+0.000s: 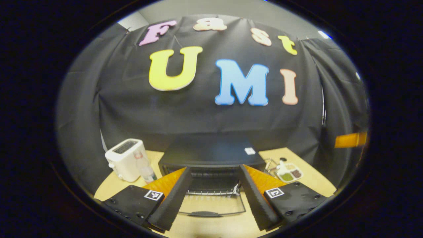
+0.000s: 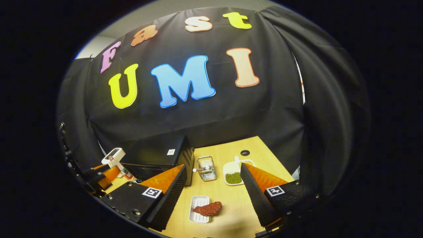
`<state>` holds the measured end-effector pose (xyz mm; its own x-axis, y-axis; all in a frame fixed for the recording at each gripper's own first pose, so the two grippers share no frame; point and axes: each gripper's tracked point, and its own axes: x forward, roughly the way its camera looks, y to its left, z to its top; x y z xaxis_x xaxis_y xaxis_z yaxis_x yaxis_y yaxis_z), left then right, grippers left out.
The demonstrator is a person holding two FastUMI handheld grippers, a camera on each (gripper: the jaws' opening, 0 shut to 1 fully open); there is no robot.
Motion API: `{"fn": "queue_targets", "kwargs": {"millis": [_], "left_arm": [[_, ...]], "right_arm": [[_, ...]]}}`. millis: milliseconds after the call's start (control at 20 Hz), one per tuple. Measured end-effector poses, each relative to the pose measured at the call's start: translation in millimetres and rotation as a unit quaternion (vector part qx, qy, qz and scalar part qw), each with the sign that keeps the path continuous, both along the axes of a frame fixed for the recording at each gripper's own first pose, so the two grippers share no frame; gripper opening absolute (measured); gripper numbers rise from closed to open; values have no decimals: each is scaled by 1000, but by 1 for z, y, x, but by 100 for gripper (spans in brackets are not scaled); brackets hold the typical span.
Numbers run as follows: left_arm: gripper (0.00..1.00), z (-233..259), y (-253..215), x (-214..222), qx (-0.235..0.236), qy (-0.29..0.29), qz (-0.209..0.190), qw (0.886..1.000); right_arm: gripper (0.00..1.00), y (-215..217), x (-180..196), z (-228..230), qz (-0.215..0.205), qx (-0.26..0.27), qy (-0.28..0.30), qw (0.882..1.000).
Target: Open the electric oven with the left hand, put the food in, and close the electric oven.
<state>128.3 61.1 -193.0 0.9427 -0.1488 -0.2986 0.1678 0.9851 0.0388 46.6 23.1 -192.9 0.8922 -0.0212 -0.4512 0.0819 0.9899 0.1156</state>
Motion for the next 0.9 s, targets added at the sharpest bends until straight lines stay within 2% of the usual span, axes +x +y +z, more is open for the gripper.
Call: {"fn": "queue_targets", "kwargs": {"millis": [200,450,550,750,900], "left_arm": [[100,71,-19,-7,2,-57,-9,998],[100,127,-27,-23,-5,-103,6,995],[96,135,-27,-27,6,-111,10,994],[99,128,-23,-32,14,-97,31,995],[100,127,-11,-36,4,-87,62,994]], "right_arm": [[98,-8,-5,-59,19,74,64,995],[96,-15,-19,-128,23,154,137,978],[96,-15,-28,-155,31,169,165,971],[96,-2,-27,-195,50,208,204,955],[96,8,-24,-219,61,225,229,945]]}}
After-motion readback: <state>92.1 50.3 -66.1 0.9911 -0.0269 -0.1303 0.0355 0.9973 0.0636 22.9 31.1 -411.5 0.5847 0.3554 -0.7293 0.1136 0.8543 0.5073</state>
